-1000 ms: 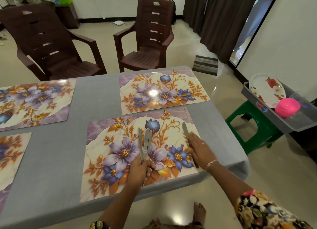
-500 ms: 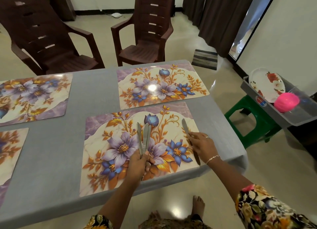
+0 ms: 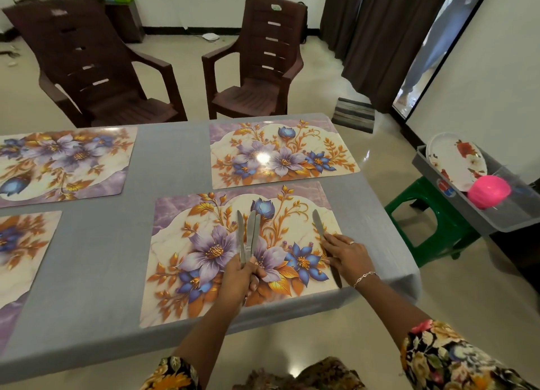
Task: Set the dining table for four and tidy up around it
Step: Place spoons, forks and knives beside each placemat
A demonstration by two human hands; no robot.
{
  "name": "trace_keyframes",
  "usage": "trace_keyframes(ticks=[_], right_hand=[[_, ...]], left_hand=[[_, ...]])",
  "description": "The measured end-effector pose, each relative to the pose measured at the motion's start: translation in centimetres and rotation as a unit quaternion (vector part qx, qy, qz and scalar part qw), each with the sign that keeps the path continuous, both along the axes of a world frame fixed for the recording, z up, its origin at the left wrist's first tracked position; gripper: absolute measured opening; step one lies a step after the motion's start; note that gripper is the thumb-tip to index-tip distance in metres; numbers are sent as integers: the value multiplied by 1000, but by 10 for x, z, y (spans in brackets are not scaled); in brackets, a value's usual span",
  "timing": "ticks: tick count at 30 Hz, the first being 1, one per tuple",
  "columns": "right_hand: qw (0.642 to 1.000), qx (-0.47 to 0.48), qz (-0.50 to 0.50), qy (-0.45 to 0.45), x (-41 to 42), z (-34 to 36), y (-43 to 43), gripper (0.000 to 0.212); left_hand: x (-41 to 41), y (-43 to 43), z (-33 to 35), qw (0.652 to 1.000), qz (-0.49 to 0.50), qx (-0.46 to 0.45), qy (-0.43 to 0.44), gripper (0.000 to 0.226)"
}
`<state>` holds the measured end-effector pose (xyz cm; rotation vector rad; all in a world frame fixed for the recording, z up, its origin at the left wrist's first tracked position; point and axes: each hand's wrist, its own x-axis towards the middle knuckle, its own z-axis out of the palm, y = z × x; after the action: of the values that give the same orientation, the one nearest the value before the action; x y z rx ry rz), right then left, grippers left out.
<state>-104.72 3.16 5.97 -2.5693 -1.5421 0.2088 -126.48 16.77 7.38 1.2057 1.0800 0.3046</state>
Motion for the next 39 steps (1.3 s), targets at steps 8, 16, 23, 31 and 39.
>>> trace_keyframes(ticks=[8,16,23,31,39], right_hand=[[993,116,35,-3,-43,11,28,38],[885,109,106,441,-171,46,94,19],[757,6,108,644,-280,73,138,11],[632,-43,69,771,-415,80,205,13],[694,-30,22,719,-518,79,273,21]], left_hand=[[-21,-13,33,993,112,-33,-12,25],[-92,-22,64,967,250,3,-53,12],[-182,-14,73,946,309,54,-84,11],[-315,45,78,940,318,49,-114,18],[-426,100,79,942,316,14,-109,25]])
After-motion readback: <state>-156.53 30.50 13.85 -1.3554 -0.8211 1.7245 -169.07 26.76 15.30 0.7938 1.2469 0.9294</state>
